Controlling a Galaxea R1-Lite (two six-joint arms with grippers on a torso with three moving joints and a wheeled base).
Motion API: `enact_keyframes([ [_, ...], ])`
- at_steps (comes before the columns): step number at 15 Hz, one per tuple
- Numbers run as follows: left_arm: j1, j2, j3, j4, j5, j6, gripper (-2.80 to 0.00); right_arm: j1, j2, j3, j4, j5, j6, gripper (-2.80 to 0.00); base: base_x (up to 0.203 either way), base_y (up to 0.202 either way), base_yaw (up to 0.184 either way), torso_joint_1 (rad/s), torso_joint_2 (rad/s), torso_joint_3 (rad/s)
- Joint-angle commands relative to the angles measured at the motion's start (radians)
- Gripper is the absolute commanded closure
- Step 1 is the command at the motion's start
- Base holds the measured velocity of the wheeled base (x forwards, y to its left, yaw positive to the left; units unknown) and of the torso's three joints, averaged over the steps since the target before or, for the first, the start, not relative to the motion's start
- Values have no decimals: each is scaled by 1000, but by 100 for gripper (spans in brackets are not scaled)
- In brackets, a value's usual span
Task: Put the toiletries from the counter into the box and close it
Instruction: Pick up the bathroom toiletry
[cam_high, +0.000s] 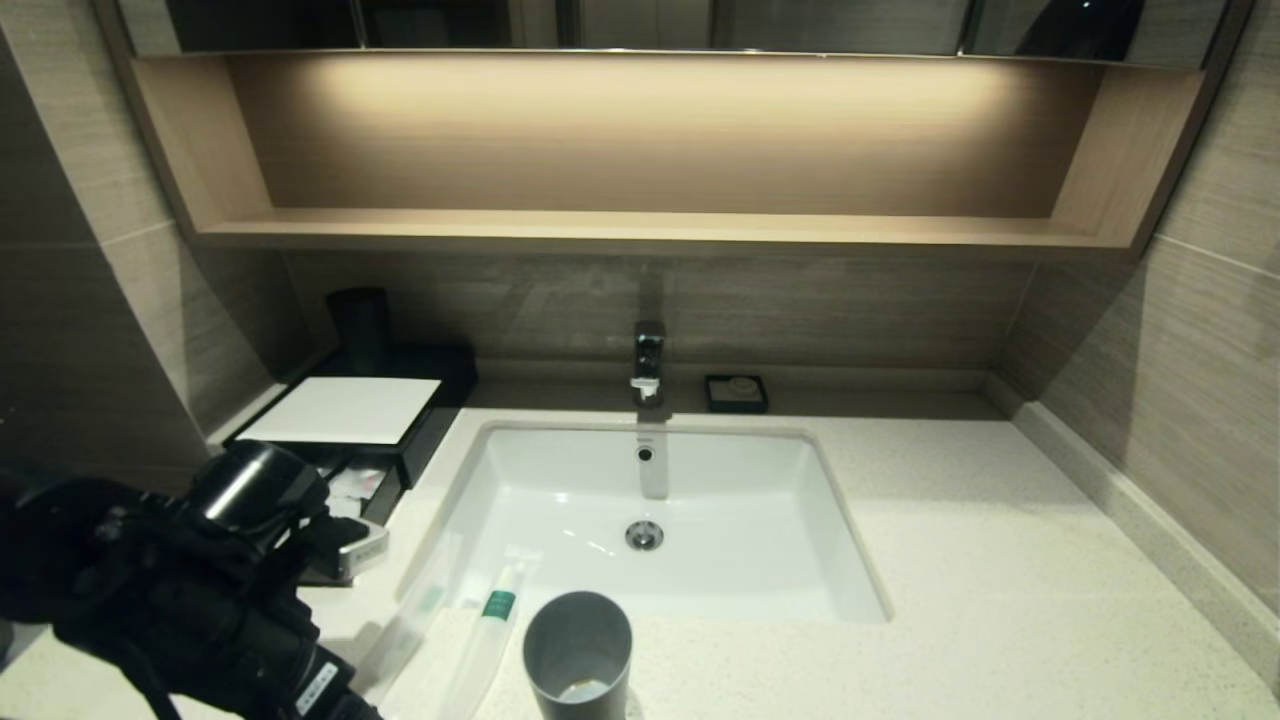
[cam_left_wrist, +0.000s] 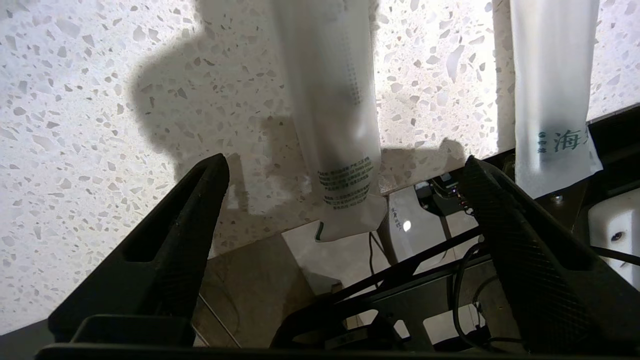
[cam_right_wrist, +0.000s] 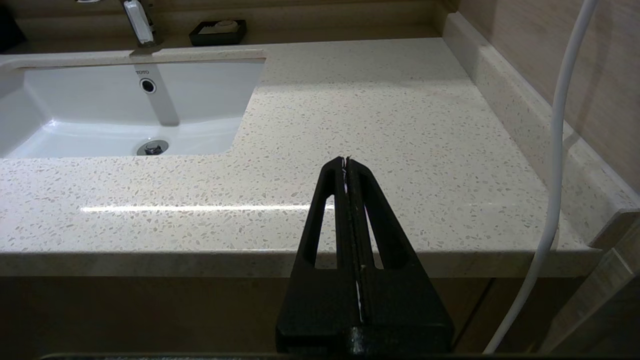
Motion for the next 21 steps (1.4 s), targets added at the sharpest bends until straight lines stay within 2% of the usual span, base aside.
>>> enact_keyframes([
  [1, -15, 5, 0, 3, 21, 0, -280, 0, 0, 0, 0, 1, 0, 0, 0, 0, 0, 0, 0, 0],
  [3, -17, 17, -2, -1, 37, -3, -280, 0, 0, 0, 0, 1, 0, 0, 0, 0, 0, 0, 0, 0],
  [21, -20, 62, 0, -37, 39, -5, -280, 0, 0, -2, 0, 1, 0, 0, 0, 0, 0, 0, 0, 0],
])
